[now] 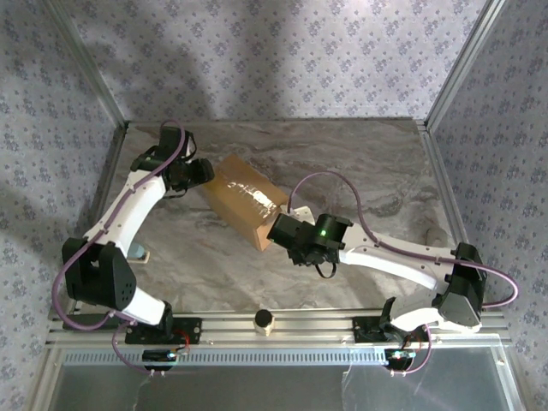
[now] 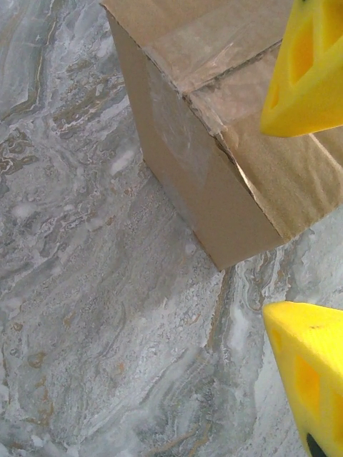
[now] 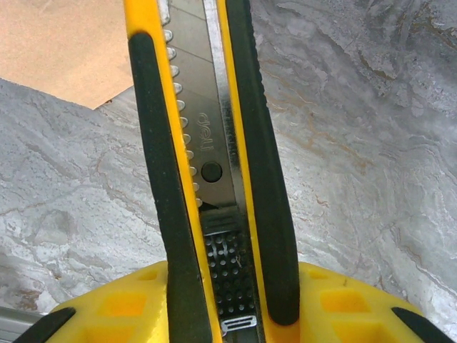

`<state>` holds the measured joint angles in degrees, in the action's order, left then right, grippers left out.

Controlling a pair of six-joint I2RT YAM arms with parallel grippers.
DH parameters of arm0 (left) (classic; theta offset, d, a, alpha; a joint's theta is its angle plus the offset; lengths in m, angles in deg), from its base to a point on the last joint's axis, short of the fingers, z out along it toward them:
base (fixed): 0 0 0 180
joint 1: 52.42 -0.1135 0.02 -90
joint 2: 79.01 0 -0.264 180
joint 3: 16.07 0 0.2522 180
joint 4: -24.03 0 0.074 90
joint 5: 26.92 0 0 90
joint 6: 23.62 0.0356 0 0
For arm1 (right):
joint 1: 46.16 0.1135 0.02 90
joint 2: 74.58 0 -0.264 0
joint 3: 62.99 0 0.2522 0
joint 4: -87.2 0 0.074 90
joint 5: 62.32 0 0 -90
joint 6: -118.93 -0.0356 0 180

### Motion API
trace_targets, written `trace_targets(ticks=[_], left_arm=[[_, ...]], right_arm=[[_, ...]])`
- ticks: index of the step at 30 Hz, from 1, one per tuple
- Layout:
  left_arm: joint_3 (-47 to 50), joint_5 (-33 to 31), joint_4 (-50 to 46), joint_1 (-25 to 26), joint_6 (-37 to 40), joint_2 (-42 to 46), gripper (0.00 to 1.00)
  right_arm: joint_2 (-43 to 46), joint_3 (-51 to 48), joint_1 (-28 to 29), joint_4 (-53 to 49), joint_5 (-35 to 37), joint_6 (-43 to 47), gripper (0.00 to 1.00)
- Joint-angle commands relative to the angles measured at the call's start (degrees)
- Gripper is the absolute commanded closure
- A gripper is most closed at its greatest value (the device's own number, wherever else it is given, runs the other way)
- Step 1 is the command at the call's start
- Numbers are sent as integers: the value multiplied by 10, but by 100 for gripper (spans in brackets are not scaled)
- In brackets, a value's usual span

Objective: Unpack the express box

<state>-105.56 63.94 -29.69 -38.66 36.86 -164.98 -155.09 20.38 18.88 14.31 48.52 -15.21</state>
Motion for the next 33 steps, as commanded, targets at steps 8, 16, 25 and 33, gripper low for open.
trace_targets(ticks=[8,16,25,33], left_arm=[[-5,35,31,-3,1,-10,38],[16,58,48,-3,-9,-10,39],[32,83,68,-3,-20,-13,39],[42,93,77,-3,-26,-17,41]], right_arm=[[-5,17,2,-20,11,-1,100],[-7,20,3,-20,10,0,100],[-19,33,7,-31,14,3,100],[-23,39,14,-42,22,2,100]])
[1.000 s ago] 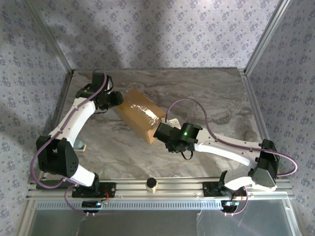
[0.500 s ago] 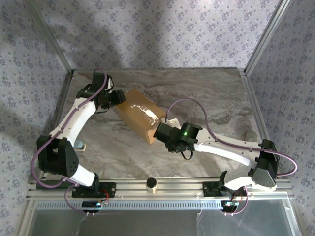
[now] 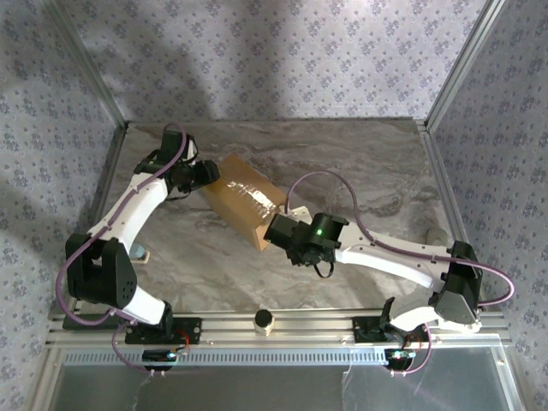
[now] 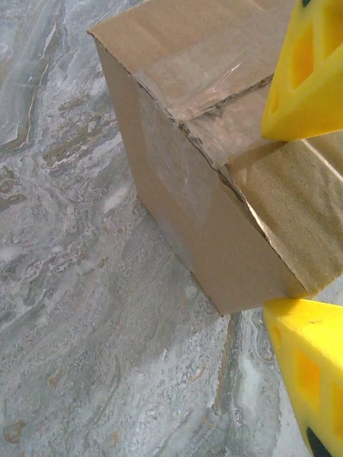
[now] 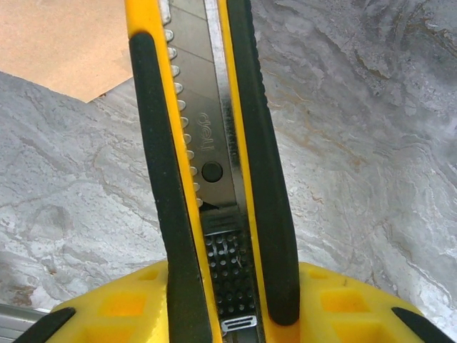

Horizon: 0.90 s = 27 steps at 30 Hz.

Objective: Unpack the express box

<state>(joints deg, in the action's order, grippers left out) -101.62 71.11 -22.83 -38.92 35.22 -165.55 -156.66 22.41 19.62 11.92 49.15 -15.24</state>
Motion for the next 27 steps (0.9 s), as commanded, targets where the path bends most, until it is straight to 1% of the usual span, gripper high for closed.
trace_targets(ticks=[1,17,27], left_arm=[[3,21,9,0,-11,-12,41],[1,27,10,-1,-12,-16,41],[14,48,30,1,3,-7,41]], right_arm=[[-7,20,7,-19,16,2,100],[-15,30,14,-30,24,0,100],[-29,51,12,-44,24,19,100]])
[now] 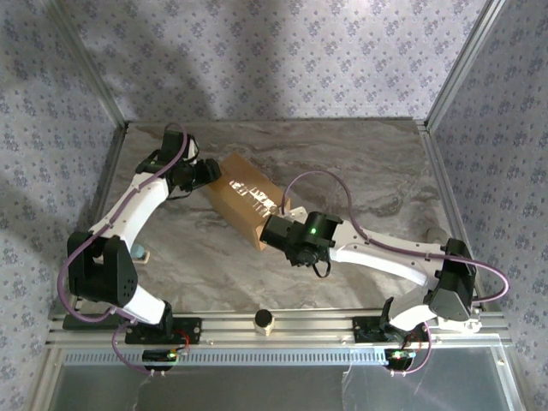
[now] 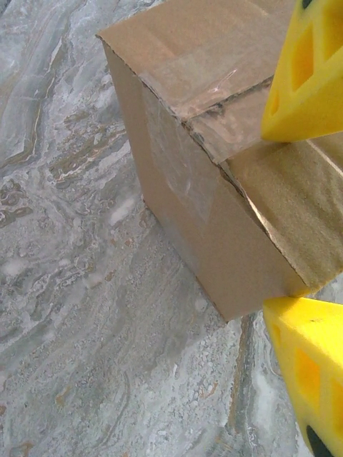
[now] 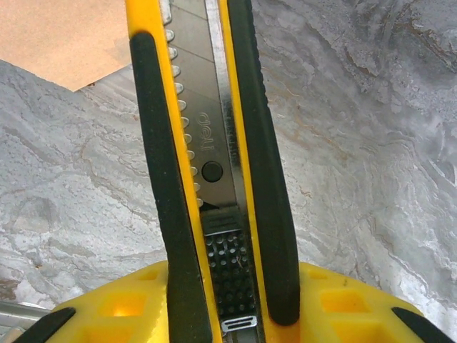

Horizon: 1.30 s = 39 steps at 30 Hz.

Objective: Unpack the express box

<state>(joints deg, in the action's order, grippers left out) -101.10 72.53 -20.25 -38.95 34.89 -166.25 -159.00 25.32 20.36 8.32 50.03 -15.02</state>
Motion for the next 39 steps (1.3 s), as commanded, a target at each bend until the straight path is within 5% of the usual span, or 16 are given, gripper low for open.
trace_targets(ticks=[1,39], left_arm=[[11,36,7,1,7,1,41],[28,46,47,35,17,3,41]], right_arm=[[-7,24,3,-8,15,20,100],[-59,117,-40,-29,-27,124,100]])
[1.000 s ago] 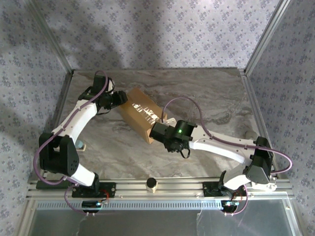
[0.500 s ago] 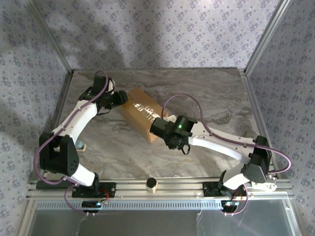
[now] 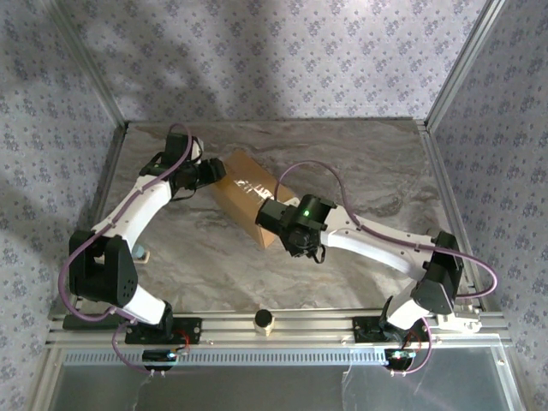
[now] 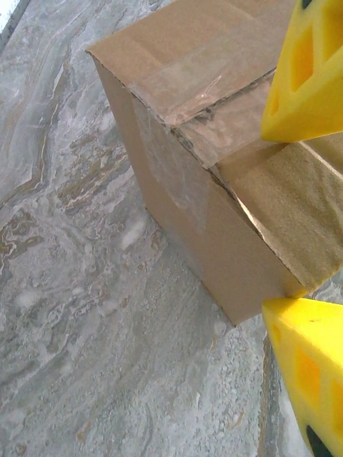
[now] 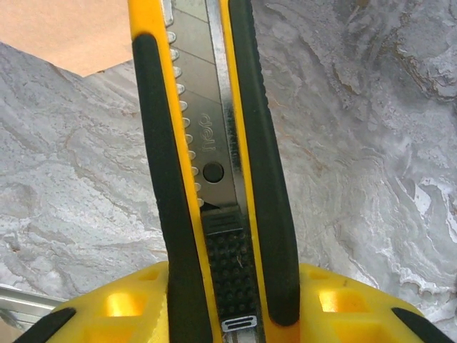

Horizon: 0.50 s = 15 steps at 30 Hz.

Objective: Unpack the express box

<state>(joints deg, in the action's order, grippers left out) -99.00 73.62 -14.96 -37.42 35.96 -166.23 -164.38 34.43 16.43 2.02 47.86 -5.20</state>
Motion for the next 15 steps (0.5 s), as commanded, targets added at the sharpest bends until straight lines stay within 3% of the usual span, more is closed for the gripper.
trace_targets(ticks=[1,15], left_arm=[[8,35,-5,21,6,2,41],[-31,6,-33,25,4,-6,41]], right_arm=[[-5,27,0,34,-4,26,100],[4,6,-8,43,-5,14,100]])
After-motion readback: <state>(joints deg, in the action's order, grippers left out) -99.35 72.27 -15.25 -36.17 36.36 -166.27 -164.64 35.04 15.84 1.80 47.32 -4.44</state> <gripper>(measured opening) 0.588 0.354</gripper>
